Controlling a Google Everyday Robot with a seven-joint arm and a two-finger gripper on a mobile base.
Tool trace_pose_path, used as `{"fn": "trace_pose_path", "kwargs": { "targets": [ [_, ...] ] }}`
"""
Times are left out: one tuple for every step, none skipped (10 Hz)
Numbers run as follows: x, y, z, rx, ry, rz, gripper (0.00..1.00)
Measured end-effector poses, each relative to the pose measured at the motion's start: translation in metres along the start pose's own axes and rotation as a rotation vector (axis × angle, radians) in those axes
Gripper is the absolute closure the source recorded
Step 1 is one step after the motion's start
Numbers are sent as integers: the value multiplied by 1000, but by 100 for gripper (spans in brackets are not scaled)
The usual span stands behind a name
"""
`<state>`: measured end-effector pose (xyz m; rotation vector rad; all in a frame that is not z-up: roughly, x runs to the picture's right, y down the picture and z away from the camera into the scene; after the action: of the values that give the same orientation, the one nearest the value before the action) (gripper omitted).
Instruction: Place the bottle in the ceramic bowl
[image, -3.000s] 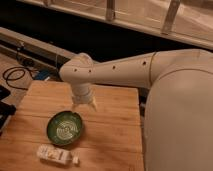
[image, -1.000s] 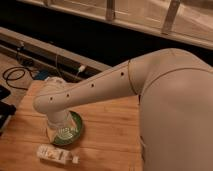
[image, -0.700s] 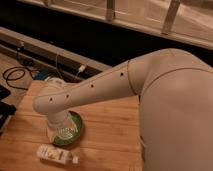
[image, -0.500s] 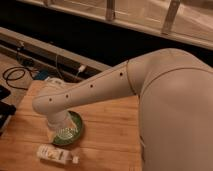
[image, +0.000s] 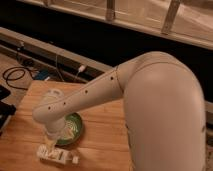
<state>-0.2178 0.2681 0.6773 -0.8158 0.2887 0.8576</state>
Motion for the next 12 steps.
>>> {"fn": "trace_pose_path", "kwargs": {
  "targets": [
    [7, 10, 17, -13, 15, -22, 35],
    [13, 15, 27, -22, 28, -35, 35],
    [18, 16, 32, -30, 36, -38, 35],
    [22, 16, 35, -38, 44, -42, 35],
    [24, 17, 37, -45, 49, -45, 35],
    [27, 17, 43, -59, 56, -45, 35],
    [28, 17, 49, -71, 59, -44, 35],
    [28, 16, 55, -81, 62, -42, 35],
    [27, 17, 61, -93, 65, -43, 35],
    [25, 17, 68, -104, 68, -46, 35],
    [23, 18, 71, -111, 70, -48, 35],
    [20, 20, 73, -118, 71, -54, 35]
  ]
}}
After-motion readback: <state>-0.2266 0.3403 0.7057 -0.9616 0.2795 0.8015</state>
